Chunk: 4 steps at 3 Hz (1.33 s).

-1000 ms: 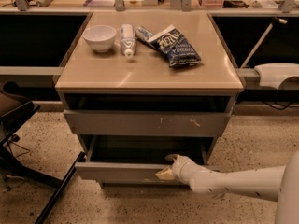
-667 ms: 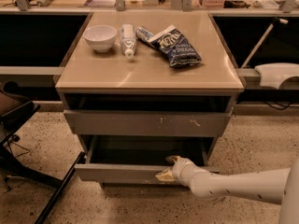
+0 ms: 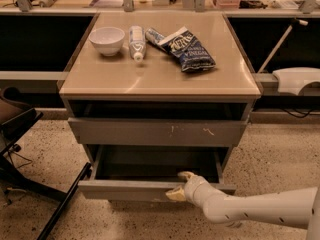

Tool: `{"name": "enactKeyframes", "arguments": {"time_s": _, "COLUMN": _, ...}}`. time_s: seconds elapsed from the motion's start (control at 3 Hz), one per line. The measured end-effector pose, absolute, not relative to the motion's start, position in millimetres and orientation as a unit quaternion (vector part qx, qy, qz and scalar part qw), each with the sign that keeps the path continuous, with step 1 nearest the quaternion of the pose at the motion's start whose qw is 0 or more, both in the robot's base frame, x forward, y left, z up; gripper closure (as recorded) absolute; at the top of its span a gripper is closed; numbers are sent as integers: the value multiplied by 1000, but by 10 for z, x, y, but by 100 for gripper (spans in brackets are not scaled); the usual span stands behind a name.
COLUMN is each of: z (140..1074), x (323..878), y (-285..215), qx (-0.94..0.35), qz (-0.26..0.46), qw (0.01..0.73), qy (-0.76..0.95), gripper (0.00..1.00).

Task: Open middle drawer

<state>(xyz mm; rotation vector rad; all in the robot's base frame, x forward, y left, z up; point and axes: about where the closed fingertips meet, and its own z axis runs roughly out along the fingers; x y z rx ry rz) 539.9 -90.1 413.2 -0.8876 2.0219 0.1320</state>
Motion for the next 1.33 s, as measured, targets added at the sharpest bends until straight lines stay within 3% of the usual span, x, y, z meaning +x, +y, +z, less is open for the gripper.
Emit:
{"name": "enactKeyframes", "arguments": {"time_s": 1.0, "z": 4234, "x": 5256, "y": -853, "qx": -353, "qz": 65, "qw": 450, "qy": 818, "gripper": 100}}
{"name": "enactKeyframes", "arguments": {"time_s": 1.33, "z": 4202, "x": 4875, "y": -848, "qx": -343, "qz": 65, "qw": 460, "qy": 816, "gripper": 100}}
